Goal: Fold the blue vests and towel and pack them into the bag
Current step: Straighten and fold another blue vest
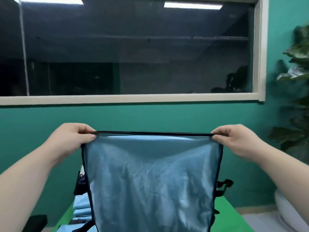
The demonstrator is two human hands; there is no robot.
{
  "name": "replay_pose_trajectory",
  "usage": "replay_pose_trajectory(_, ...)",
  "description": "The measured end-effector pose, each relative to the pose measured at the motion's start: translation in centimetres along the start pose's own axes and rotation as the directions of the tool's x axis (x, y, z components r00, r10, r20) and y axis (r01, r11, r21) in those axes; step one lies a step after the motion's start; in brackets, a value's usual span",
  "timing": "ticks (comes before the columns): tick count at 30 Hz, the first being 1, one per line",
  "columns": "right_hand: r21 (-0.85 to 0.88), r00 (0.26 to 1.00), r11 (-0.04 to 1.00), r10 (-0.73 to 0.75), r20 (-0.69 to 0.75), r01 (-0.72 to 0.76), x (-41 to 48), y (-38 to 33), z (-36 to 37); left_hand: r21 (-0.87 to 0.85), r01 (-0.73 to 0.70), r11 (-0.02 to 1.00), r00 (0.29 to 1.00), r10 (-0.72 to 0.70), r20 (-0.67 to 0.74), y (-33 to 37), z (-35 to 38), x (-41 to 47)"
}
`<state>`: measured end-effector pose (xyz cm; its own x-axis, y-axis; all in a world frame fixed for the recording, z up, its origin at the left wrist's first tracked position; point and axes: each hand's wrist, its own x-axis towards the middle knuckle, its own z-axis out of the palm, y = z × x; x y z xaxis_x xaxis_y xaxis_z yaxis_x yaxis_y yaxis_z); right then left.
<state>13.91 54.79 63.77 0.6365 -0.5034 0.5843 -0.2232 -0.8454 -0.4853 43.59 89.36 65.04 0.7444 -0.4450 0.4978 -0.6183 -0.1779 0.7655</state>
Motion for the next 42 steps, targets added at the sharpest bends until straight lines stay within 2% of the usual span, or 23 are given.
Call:
replay_pose_trajectory(4, 0.019, 1.0, 1.0, 0.014, 0.015, -0.015, 0.9, -1.8, -2.3, 0.004, -0.021, 1.0, 0.999, 0.021, 0.025, 1.6, -1.1, -0.2)
replay_pose_trajectory(11, -0.148, 0.984, 0.989, 0.032, 0.175, -0.006, 2.3, -2.9, -4.4, -0.021, -0.002, 1.0, 0.998, 0.003, 0.06, 1.8, -2.2, 0.4)
replay_pose_trajectory(16, 0.117, 0.971, 0.992, 0.017, 0.239, -0.047, 2.1, -2.9, -4.6, -0.067, 0.077, 0.995, 0.989, -0.068, 0.132, 1.7, -3.1, 0.2)
replay_pose_trajectory(18, 0.122, 0.966, 0.991, 0.025, 0.257, -0.058, 2.0, -2.8, -4.8, -0.095, 0.126, 0.987, 0.977, -0.107, 0.185, 1.8, -3.1, 0.0)
replay_pose_trajectory(21, 0.043, 0.97, 0.998, 0.027, 0.243, -0.039, 2.1, -2.8, -4.9, -0.176, 0.199, 0.964, 0.962, -0.158, 0.221, 1.8, -3.0, 0.1)
replay_pose_trajectory(24, -0.015, 0.977, 1.0, -0.018, 0.214, 0.021, 2.8, -2.8, -5.0, -0.153, 0.22, 0.964, 0.962, -0.188, 0.2, 1.7, -2.9, 0.6)
replay_pose_trajectory(27, -0.001, 0.963, 0.999, -0.046, 0.266, 0.047, 3.2, -2.5, -5.1, -0.181, 0.236, 0.955, 0.961, -0.202, 0.187, 1.7, -2.6, 1.0)
replay_pose_trajectory(33, -0.03, 0.924, 0.999, 0.024, 0.382, -0.013, 4.0, -1.1, -3.9, -0.183, 0.283, 0.942, 0.946, -0.244, 0.212, 0.6, -1.0, 1.9)
replay_pose_trajectory(38, -0.214, 0.939, 0.977, 0.087, 0.332, -0.015, 5.9, 0.6, -1.3, -0.164, 0.307, 0.938, 0.94, -0.271, 0.207, -1.5, 1.7, 4.2)
replay_pose_trajectory(42, -0.25, 0.955, 0.968, 0.103, 0.277, -0.032, 8.7, 2.6, 1.4, -0.165, 0.284, 0.944, 0.949, -0.253, 0.185, -4.1, 4.4, 7.4)
